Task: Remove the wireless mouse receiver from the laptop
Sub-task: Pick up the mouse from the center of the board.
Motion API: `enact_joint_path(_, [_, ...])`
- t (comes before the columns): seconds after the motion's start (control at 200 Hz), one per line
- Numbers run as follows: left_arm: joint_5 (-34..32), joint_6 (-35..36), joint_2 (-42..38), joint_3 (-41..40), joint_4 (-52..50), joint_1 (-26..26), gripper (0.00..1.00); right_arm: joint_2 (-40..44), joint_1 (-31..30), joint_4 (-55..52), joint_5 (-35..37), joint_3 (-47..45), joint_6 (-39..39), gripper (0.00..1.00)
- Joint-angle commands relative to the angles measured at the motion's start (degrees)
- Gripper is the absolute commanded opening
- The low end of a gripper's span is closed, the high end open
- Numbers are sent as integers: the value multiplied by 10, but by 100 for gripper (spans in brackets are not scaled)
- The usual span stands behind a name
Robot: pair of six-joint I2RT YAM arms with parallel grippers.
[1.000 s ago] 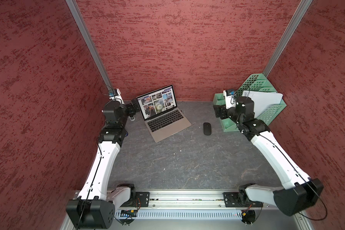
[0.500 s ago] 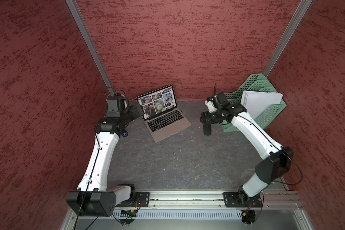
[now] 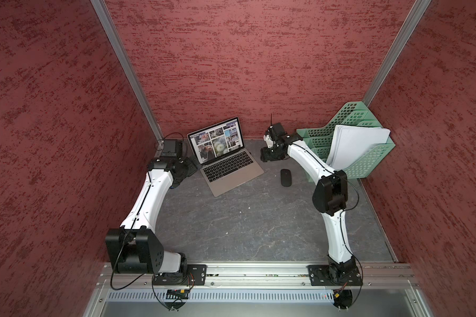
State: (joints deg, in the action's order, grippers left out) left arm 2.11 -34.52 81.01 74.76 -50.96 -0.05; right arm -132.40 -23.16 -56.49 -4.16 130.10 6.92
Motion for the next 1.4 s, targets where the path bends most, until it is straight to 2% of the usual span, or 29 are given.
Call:
enact_joint_path(0.0, [-23, -45, 11, -18, 41, 6, 100, -68, 1, -33, 48, 67, -49, 63])
enact_joint_path(0.145, [0, -82, 35, -40, 95, 11, 100, -109, 1, -15, 48, 91, -81, 64])
enact_joint_path(0.265, [28, -105, 51, -57, 129, 1, 100, -125, 6, -72, 135, 114, -53, 65])
enact_joint_path(0.326, [24, -106, 54, -61, 136, -9, 100, -118, 10, -108, 182, 103, -26, 75])
enact_joint_path(0.366, [18, -105, 55, -64, 137, -16, 100, -107, 10, -123, 200, 83, -14, 96])
enact_joint_path(0.386, [16, -105, 56, -64, 137, -19, 100, -100, 10, -128, 206, 70, -9, 98])
enact_joint_path(0.571, [12, -98, 54, -67, 126, -26, 100, -29, 10, -111, 219, -62, 33, 98])
enact_joint_path(0.721, [2, -86, 37, -73, 119, -26, 100, 11, 10, -98, 229, -116, 57, 99])
enact_joint_path(0.877, [-5, -72, 31, -73, 111, -26, 100, 60, 16, -49, 196, -193, 93, 98])
enact_joint_path(1.012, [-6, -66, 31, -73, 108, -27, 100, 72, 27, -29, 157, -228, 129, 98])
enact_joint_path(1.397, [-18, -46, 33, -74, 101, -33, 100, 75, 49, 29, 119, -297, 172, 98])
